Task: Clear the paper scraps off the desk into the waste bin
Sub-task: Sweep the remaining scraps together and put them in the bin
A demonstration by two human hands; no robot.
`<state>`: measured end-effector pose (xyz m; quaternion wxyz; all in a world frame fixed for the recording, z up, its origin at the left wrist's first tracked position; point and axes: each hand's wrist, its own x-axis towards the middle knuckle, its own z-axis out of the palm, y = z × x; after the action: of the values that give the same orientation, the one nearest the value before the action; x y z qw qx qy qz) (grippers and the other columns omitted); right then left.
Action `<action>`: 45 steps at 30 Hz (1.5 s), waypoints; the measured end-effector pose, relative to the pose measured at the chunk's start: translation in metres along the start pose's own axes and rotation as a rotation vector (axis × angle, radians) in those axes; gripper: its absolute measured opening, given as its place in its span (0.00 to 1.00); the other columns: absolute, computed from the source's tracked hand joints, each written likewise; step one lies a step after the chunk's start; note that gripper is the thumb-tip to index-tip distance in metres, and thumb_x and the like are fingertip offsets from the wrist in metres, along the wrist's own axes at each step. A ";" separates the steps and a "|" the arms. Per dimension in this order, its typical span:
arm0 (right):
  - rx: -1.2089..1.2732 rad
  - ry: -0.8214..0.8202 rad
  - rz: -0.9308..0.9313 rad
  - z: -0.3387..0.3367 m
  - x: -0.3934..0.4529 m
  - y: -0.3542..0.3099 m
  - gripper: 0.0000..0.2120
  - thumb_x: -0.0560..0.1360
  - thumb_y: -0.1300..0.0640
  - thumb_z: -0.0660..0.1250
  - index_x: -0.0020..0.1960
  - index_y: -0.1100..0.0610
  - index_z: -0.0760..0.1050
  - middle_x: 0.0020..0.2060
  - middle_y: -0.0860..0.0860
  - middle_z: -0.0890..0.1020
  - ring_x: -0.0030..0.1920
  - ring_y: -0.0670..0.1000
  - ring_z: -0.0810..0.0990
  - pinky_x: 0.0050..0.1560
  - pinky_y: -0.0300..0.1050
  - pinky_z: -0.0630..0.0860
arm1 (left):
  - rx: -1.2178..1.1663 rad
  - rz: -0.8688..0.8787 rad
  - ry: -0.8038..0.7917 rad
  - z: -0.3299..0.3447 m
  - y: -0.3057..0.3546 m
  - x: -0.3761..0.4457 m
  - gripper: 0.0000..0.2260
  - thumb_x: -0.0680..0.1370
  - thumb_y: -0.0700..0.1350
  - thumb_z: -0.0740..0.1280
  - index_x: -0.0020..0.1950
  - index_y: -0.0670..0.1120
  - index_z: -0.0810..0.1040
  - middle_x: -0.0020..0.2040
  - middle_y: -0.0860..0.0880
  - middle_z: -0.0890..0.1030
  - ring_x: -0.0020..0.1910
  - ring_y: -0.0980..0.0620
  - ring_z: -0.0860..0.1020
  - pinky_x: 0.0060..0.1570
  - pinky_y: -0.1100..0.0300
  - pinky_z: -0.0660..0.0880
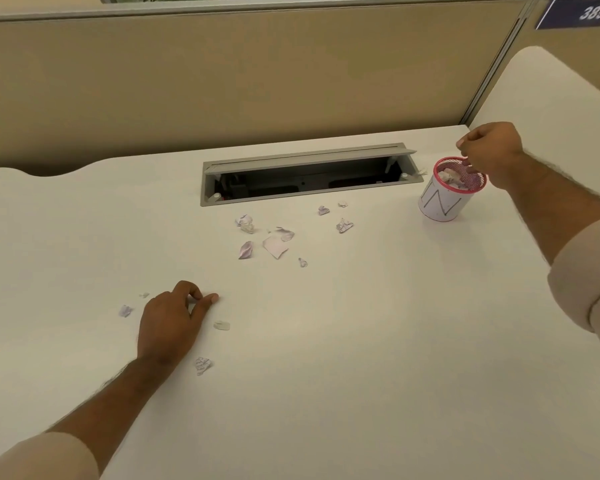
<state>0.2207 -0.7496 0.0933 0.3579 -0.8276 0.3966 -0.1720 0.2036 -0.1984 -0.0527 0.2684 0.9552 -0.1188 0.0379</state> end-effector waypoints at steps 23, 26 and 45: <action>0.090 -0.112 -0.399 0.106 -0.165 -0.012 0.11 0.72 0.71 0.62 0.45 0.62 0.80 0.43 0.56 0.84 0.43 0.53 0.81 0.49 0.43 0.78 | 0.023 -0.262 0.063 -0.049 -0.041 0.004 0.13 0.78 0.54 0.67 0.59 0.50 0.71 0.60 0.46 0.68 0.43 0.42 0.76 0.44 0.49 0.74; 0.109 -0.213 -0.382 0.129 -0.203 -0.009 0.11 0.72 0.71 0.62 0.44 0.60 0.80 0.43 0.54 0.84 0.44 0.52 0.81 0.49 0.41 0.77 | 0.086 -0.303 -0.022 -0.051 -0.053 0.001 0.16 0.79 0.54 0.65 0.61 0.47 0.72 0.61 0.43 0.70 0.50 0.38 0.77 0.49 0.47 0.74; -0.388 -0.807 -0.905 0.206 -0.411 -0.056 0.16 0.78 0.57 0.61 0.65 0.58 0.72 0.58 0.56 0.71 0.60 0.55 0.66 0.59 0.50 0.71 | 0.025 0.099 -0.323 -0.053 -0.037 -0.041 0.18 0.79 0.59 0.61 0.66 0.55 0.71 0.57 0.55 0.73 0.55 0.55 0.74 0.54 0.58 0.73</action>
<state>0.1104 -0.3114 -0.0069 0.2148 -0.9628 -0.1345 0.0943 0.1724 -0.1314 -0.0316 0.2315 0.9452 -0.2068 -0.1014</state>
